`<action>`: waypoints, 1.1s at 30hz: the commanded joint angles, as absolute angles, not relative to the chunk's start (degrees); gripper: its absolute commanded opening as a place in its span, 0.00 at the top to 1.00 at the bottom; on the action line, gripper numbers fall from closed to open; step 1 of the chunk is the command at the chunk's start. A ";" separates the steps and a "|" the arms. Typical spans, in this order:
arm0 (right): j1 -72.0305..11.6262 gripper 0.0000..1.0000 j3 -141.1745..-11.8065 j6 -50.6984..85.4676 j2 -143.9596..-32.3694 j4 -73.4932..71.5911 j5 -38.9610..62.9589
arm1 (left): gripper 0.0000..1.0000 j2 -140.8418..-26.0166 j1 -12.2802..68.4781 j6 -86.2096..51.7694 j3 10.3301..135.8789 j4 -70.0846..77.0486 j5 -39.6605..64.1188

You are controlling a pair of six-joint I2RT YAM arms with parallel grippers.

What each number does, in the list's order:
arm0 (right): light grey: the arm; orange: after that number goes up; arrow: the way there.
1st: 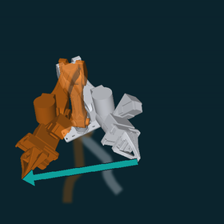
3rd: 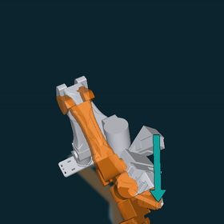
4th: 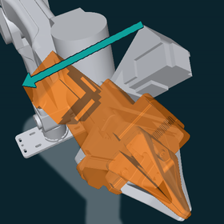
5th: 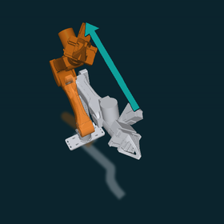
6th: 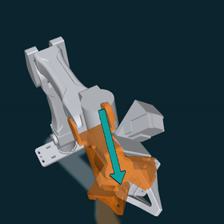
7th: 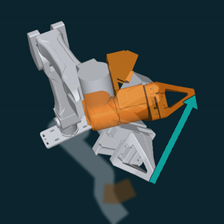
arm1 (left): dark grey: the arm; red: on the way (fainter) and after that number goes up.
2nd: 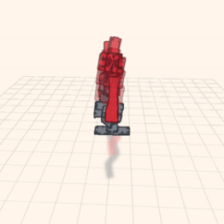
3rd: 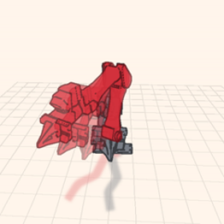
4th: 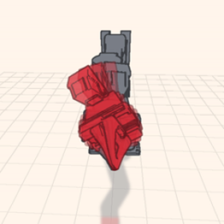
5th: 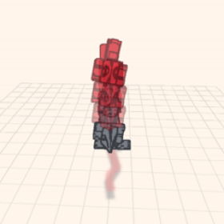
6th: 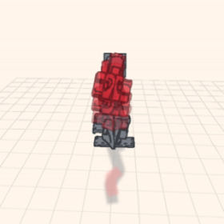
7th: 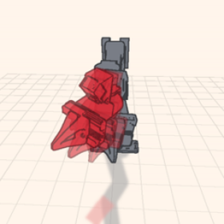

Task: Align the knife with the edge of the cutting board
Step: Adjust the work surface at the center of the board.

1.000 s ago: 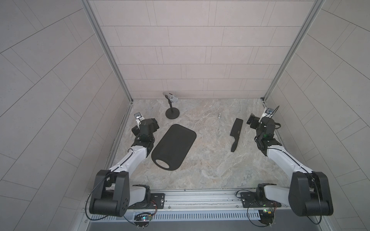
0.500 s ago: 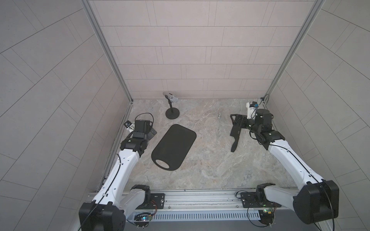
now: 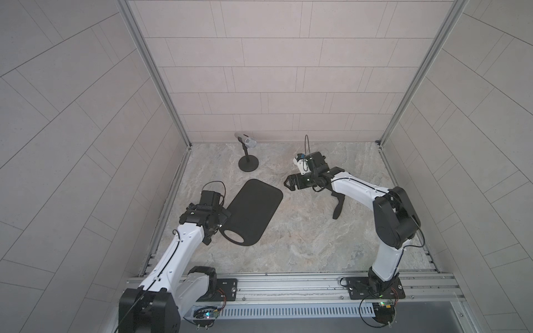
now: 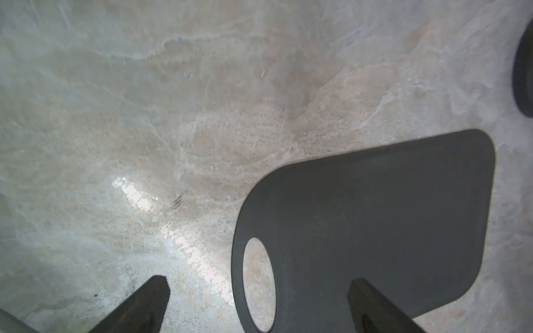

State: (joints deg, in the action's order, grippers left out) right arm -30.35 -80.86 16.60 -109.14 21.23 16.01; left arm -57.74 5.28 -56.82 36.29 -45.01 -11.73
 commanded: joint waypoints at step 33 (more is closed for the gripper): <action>-39.98 0.06 -103.87 11.56 -132.32 38.08 11.42 | 0.00 -83.74 5.66 -52.98 38.81 -34.72 1.00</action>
State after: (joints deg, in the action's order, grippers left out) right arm -39.24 -104.25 11.73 -131.04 34.83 10.98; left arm -80.71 5.28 -55.79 39.16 -38.92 -2.76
